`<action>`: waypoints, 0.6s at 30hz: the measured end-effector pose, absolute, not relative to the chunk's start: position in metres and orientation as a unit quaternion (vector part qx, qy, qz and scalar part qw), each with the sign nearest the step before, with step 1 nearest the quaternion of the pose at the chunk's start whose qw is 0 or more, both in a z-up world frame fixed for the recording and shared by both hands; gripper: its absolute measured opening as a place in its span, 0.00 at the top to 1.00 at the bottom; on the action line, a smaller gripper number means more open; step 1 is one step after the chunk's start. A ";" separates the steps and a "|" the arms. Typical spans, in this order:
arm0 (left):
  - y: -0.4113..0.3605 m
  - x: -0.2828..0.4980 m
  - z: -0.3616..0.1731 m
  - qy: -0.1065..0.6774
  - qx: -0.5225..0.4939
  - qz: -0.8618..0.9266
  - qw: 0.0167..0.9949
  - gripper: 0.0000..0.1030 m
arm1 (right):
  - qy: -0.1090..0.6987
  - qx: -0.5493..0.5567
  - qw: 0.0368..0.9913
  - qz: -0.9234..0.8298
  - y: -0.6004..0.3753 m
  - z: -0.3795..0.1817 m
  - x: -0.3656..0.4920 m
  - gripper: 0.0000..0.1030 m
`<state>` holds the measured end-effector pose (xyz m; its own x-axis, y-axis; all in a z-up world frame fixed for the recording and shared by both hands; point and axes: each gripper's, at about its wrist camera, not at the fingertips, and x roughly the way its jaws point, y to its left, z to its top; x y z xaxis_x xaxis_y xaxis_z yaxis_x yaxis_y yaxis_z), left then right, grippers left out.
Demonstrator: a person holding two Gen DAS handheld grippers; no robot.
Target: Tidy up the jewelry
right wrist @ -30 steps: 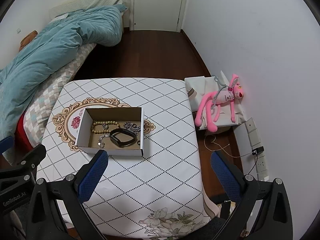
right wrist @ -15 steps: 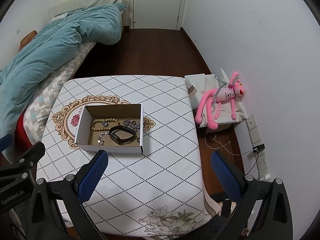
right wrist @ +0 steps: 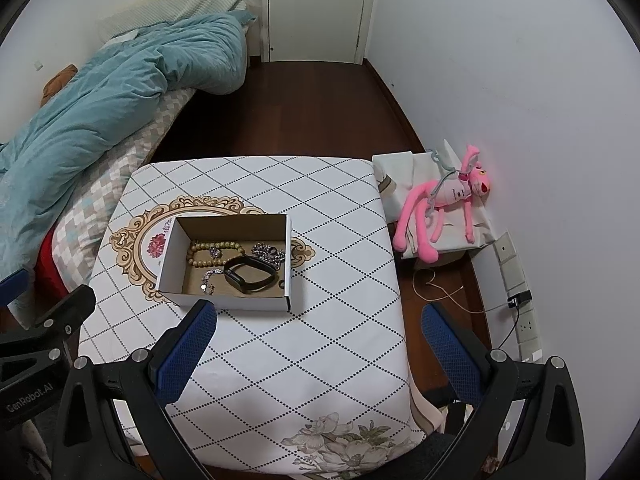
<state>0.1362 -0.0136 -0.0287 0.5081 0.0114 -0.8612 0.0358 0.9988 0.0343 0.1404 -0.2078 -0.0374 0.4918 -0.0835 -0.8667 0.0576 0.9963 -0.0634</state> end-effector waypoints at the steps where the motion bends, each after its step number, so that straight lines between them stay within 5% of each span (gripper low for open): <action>1: -0.014 0.136 -0.029 0.496 0.025 -0.007 0.868 0.00 | 0.502 -0.013 0.864 -0.040 -0.208 -0.036 0.141 0.00; 18: -0.011 0.135 -0.025 0.493 0.024 -0.005 0.870 0.00 | 0.505 -0.001 0.863 -0.023 -0.207 -0.036 0.143 0.00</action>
<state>0.1352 -0.0112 -0.0246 0.5145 0.0142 -0.8573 0.0330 0.9988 0.0363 0.1426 -0.2069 -0.0361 0.4882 -0.0403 -0.8718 0.0384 0.9990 -0.0247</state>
